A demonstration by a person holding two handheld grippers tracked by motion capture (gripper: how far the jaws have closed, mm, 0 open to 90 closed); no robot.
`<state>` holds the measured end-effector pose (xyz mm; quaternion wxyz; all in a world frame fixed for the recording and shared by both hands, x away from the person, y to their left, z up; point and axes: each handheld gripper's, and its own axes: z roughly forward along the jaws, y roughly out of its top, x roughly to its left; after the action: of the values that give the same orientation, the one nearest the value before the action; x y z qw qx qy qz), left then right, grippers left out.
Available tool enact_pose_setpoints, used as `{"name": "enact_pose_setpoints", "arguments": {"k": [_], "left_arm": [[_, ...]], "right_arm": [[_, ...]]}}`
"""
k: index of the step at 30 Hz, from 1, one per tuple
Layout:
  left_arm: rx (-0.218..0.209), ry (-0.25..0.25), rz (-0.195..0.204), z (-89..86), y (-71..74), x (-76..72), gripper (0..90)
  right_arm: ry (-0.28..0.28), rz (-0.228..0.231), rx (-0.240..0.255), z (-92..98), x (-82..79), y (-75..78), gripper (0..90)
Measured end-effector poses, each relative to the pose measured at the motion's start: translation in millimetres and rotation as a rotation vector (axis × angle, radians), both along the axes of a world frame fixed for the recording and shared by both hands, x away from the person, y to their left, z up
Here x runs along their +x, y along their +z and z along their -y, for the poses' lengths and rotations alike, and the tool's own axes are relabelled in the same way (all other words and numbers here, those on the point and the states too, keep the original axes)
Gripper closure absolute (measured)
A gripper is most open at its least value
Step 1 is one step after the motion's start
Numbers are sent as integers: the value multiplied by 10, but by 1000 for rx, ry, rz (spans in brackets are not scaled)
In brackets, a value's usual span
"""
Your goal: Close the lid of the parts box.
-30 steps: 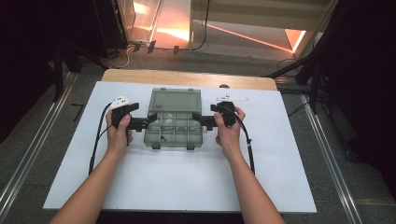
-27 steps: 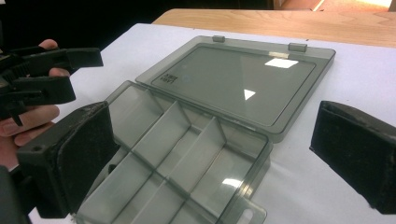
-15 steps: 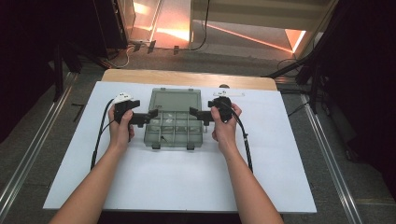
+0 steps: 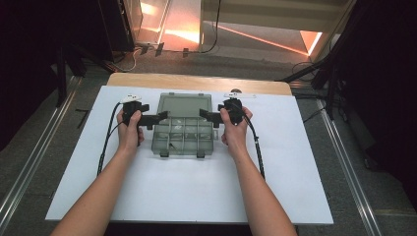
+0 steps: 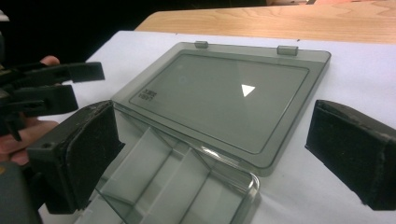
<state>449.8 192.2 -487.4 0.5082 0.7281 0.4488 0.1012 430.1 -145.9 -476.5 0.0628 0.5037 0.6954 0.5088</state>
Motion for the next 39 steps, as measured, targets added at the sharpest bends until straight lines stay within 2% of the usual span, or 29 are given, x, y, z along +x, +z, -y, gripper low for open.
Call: {"name": "enact_pose_setpoints", "arguments": {"k": [1,4,7,9,12,15,17,19,22,23,24,29,35,39], "left_arm": [[11,4,-5,-2,-3,11,0],[7,15,-22,-4,-16,43,0],[-14,16,-40,1,-22,69,0],[-24,9,-39,6,-22,80,0],[-13,39,-68,13,-30,116,0],[5,53,-92,26,-48,147,114],[-3,57,-113,32,-53,166,138],[-34,60,-129,27,-54,183,164],[-64,83,-157,10,-57,214,251],[-73,87,-169,3,-68,228,251],[-73,95,-180,-3,-78,237,287],[-59,100,-216,6,-142,265,341],[-79,100,-223,30,-136,272,366],[-73,98,-235,57,-137,287,365]], "right_arm": [[5,-5,4,-6,12,-3,31],[-7,-20,-3,-22,45,-19,48],[-11,-33,19,-21,84,-46,60],[-16,-39,26,-23,107,-62,71],[-29,-56,14,-42,138,-86,136],[-34,-84,20,-49,181,-131,177],[-41,-93,16,-50,191,-140,193],[-43,-106,11,-44,216,-162,225],[-17,-116,28,-16,253,-191,331],[-17,-116,28,-16,253,-191,331],[-20,-126,43,-1,267,-192,339],[-38,-134,48,11,283,-199,343],[-60,-166,2,9,302,-263,366],[-54,-178,7,4,318,-305,374]]}}
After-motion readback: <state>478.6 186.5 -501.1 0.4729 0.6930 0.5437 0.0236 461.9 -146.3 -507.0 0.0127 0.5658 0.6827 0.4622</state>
